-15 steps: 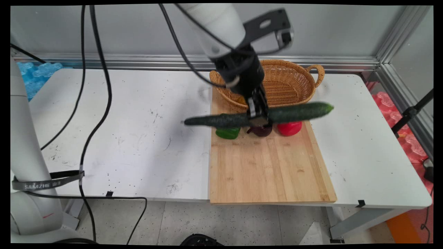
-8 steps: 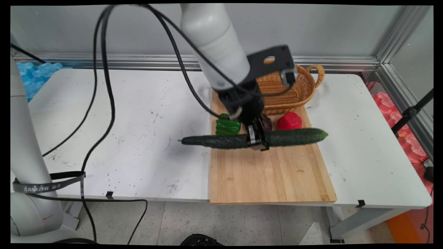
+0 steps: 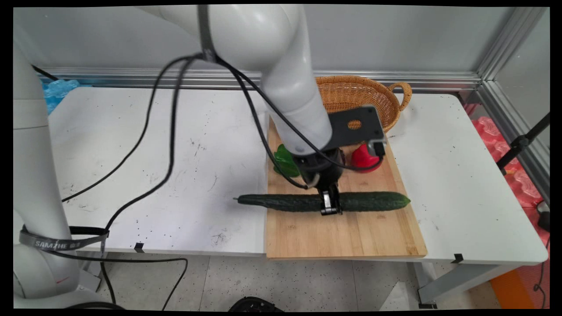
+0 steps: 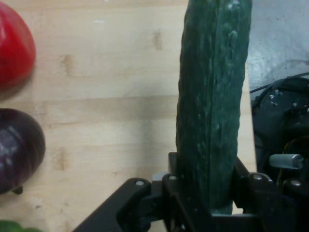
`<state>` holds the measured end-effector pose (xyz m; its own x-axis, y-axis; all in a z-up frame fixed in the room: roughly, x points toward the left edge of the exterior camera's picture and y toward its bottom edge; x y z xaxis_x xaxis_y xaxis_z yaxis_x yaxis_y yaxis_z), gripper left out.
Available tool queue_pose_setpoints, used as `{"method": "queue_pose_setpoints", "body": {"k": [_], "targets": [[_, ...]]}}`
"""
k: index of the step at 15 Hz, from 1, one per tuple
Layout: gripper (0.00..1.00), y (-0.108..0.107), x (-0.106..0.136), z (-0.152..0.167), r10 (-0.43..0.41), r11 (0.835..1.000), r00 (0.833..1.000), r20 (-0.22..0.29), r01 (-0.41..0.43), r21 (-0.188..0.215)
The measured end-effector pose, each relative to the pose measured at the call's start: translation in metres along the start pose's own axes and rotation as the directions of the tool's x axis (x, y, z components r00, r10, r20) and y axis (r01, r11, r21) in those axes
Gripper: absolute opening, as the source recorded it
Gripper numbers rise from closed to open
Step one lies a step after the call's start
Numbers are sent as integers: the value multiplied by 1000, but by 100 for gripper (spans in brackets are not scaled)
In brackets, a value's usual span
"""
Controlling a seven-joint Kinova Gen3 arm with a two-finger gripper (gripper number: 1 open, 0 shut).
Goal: Place the picked object on the cutting board
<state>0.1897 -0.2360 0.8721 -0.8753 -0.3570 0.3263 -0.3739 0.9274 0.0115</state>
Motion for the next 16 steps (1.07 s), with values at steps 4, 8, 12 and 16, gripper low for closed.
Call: {"method": "queue_pose_setpoints", "body": {"k": [4,8,12,16], "targets": [[0,-1,8,32,7,1000,1000,25,-7,4],[0,-3,16,56,14,1000,999,39,-14,10],[0,-6,22,73,24,999,999,43,-25,19],[100,-7,23,79,37,999,999,39,-38,27]]}}
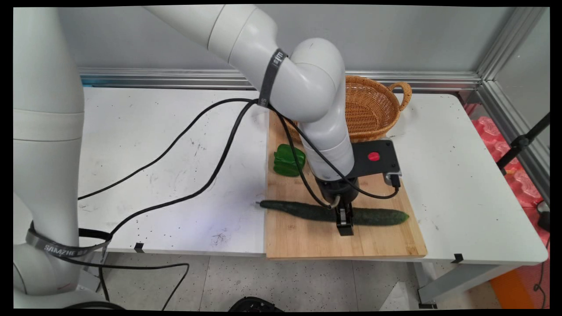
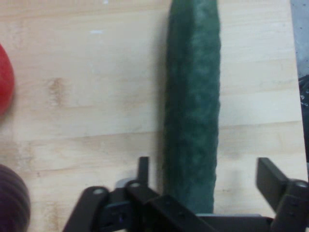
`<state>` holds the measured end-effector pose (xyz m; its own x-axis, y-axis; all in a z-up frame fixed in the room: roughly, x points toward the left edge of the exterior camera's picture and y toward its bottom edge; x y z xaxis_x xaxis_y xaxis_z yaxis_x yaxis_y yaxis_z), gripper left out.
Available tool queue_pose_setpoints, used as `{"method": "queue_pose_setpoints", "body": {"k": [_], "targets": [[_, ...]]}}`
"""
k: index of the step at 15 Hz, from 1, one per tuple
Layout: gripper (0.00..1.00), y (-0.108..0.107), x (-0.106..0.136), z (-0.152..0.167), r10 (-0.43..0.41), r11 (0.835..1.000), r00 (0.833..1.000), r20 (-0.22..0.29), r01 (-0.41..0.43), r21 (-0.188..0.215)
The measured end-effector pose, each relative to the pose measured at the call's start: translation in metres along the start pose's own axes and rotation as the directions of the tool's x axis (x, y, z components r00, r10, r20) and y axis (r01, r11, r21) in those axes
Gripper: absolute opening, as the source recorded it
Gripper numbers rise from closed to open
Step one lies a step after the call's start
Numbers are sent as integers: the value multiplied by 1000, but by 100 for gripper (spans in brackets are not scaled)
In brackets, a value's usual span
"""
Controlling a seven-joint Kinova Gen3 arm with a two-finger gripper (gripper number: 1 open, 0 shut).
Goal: Place the picked object on the cutting board
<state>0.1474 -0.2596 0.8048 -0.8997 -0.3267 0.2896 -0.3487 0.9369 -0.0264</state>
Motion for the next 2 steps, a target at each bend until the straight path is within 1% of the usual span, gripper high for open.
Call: {"method": "queue_pose_setpoints", "body": {"k": [2], "targets": [[100,0,0,1,7,1000,1000,-3,-7,3]]}}
